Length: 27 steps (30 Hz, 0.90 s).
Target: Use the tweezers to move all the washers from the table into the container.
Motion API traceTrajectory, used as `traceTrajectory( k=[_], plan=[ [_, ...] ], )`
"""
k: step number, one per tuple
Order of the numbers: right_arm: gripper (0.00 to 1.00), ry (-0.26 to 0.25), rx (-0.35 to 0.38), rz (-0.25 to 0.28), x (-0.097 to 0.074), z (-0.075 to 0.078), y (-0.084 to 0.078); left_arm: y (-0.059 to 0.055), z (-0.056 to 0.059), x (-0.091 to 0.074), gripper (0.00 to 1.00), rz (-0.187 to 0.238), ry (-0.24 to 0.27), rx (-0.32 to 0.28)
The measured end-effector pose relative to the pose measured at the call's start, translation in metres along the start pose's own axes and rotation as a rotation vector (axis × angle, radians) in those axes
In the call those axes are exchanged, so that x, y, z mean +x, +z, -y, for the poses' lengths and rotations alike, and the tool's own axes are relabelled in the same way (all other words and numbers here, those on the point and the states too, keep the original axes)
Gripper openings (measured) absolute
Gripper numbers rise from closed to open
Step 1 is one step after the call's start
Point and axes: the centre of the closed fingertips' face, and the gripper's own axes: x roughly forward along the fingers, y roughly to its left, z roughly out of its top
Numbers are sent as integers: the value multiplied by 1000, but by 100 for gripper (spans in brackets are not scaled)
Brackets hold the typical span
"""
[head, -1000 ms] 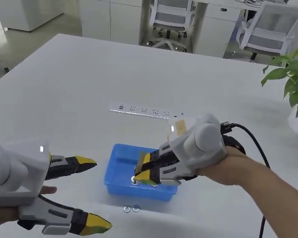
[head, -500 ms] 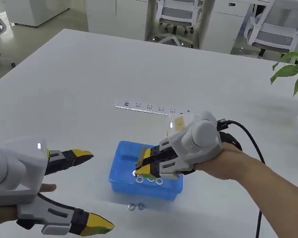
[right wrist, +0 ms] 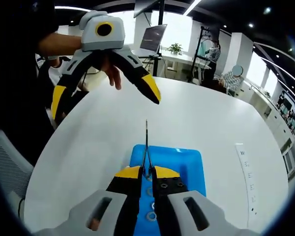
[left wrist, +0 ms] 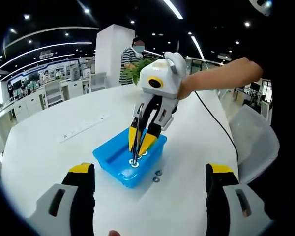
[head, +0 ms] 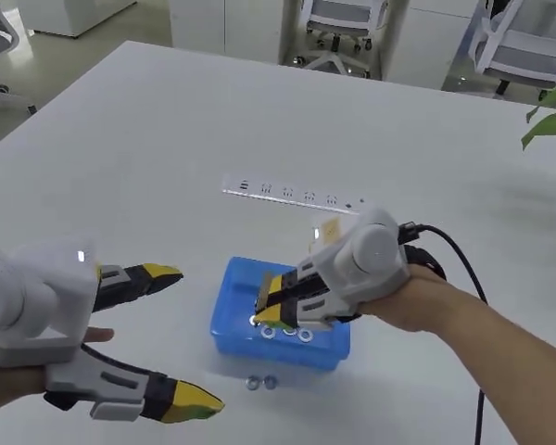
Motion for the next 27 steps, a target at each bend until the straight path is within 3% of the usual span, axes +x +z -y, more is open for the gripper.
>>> traceTrajectory(
  k=[5,15,27],
  plan=[
    [9,5,-4,-5,6,2,-5,3,-5,5,97,8,0,1],
    [9,22,-5,-11,14,3,-14,8,-10,20,77,-7,-44,29],
    [9,38,-9,-10,22,5,-19,21,-25,42,42,-23,-75,115]
  ],
)
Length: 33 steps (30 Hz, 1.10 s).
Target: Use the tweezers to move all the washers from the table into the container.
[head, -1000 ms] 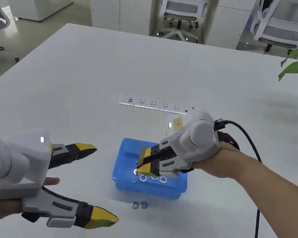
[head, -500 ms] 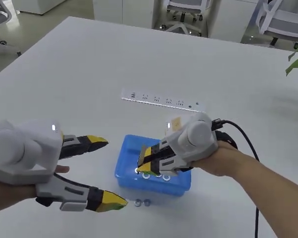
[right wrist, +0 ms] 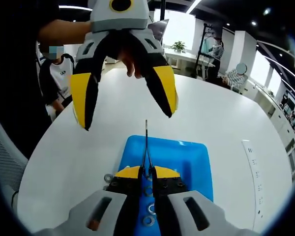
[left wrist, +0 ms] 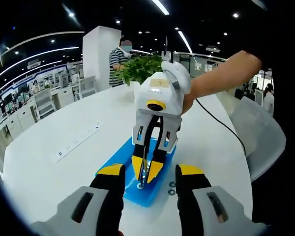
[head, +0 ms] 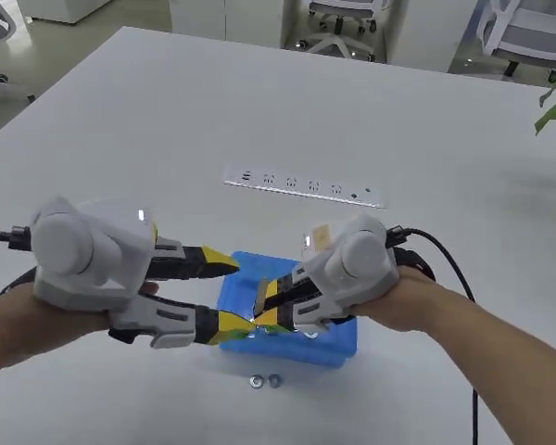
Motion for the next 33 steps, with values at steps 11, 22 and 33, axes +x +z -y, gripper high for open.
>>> traceTrajectory(
  k=[11,22,33],
  plan=[
    [9,20,-7,-2,6,-1,-2,-4,-7,15,21,-24,-21,41],
    [10,25,-17,-1,7,0,-2,-6,-12,23,7,-30,-35,69],
    [11,22,-16,-8,6,-1,-2,-4,-8,24,6,-31,-56,94]
  ],
)
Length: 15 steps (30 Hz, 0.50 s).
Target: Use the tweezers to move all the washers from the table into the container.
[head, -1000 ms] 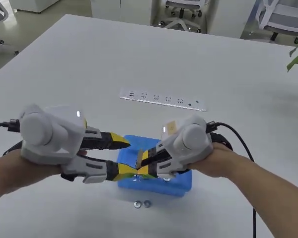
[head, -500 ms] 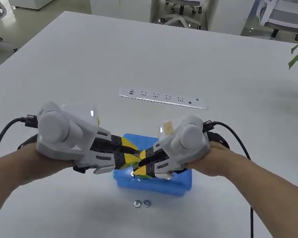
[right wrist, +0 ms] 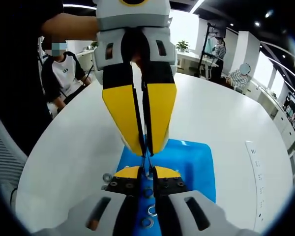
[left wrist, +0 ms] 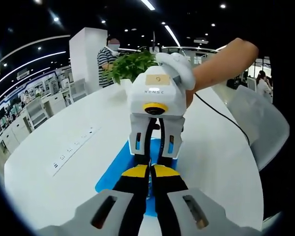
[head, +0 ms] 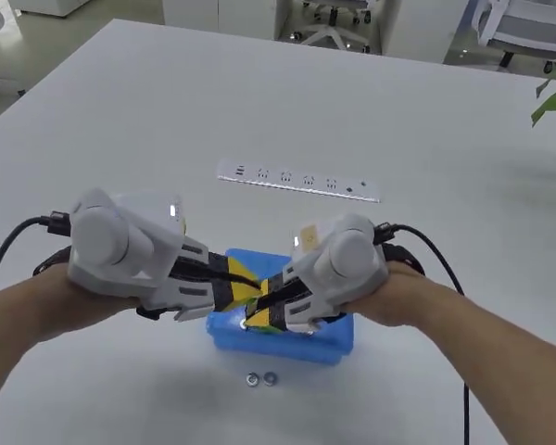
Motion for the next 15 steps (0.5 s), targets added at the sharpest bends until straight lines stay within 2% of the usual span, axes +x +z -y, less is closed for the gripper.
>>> traceTrajectory(
  k=[15],
  plan=[
    [12,-32,19,9,-13,1,7,18,6,-5,6,8,-5,15]
  ],
)
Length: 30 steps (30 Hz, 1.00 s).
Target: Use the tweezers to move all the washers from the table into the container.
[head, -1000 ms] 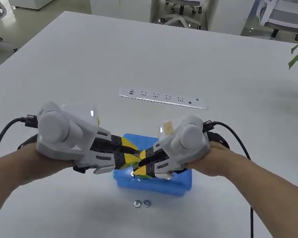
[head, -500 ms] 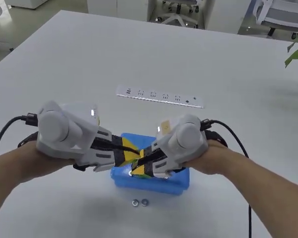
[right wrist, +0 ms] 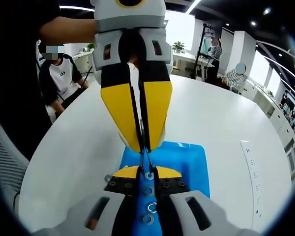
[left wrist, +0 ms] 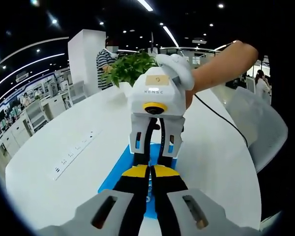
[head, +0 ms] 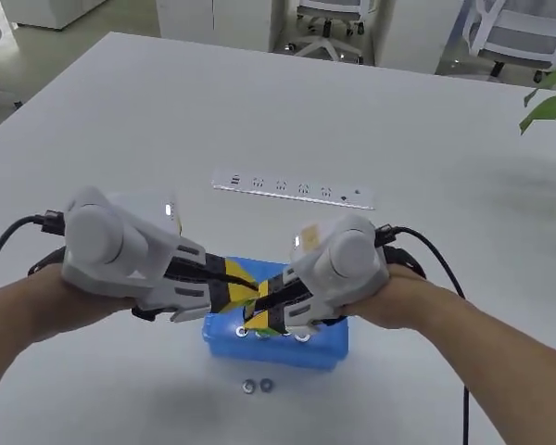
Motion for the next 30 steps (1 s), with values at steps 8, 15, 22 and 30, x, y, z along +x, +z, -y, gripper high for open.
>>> traceTrajectory(
  k=[8,15,22,30],
  plan=[
    [17,-24,22,8,-10,-2,6,11,5,-3,5,8,-11,13],
    [21,-54,43,15,-23,-4,10,23,12,-4,5,16,-19,21],
    [28,-102,84,5,-41,-8,5,29,18,-4,5,21,-35,31],
    [36,-156,140,-8,-62,-13,-2,38,24,-6,5,33,-50,44]
  ],
)
